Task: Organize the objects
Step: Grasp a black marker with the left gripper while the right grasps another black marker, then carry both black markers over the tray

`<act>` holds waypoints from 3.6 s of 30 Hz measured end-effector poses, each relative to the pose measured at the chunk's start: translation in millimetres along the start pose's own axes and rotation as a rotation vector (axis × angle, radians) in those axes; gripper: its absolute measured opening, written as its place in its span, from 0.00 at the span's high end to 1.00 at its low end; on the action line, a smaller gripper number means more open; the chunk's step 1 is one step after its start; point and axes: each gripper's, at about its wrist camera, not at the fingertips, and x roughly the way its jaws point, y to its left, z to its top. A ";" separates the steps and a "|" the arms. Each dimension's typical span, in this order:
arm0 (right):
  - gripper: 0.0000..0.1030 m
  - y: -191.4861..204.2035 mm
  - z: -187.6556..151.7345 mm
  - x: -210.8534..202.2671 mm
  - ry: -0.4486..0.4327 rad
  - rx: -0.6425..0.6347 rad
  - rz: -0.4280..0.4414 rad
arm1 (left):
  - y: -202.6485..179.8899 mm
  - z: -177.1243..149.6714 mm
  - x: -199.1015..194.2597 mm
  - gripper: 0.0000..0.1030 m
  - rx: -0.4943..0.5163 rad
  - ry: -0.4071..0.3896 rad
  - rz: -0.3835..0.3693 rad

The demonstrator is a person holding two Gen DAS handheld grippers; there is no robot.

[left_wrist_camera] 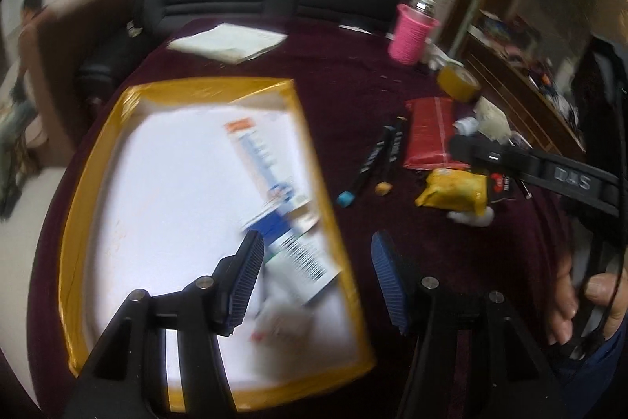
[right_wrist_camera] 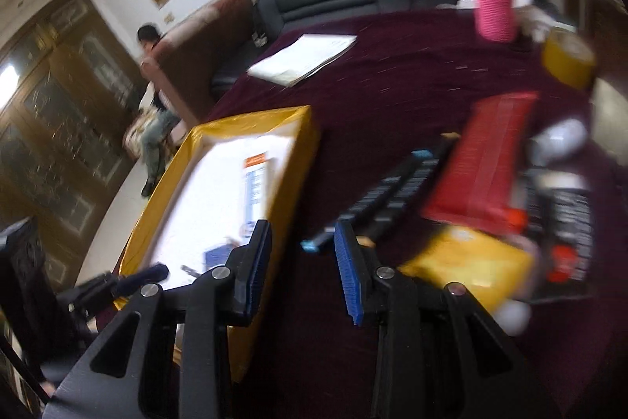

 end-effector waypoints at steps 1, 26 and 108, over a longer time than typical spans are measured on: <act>0.70 -12.5 -0.4 -12.2 -0.019 0.014 -0.009 | -8.0 7.8 4.7 0.50 0.024 0.007 0.007; 0.70 -190.1 -9.8 -89.3 -0.166 0.323 -0.160 | -67.6 75.7 163.2 0.85 0.257 0.269 0.097; 0.88 114.3 9.6 112.3 0.122 -0.117 0.044 | 113.4 -56.4 6.1 0.88 -0.326 -0.014 -0.039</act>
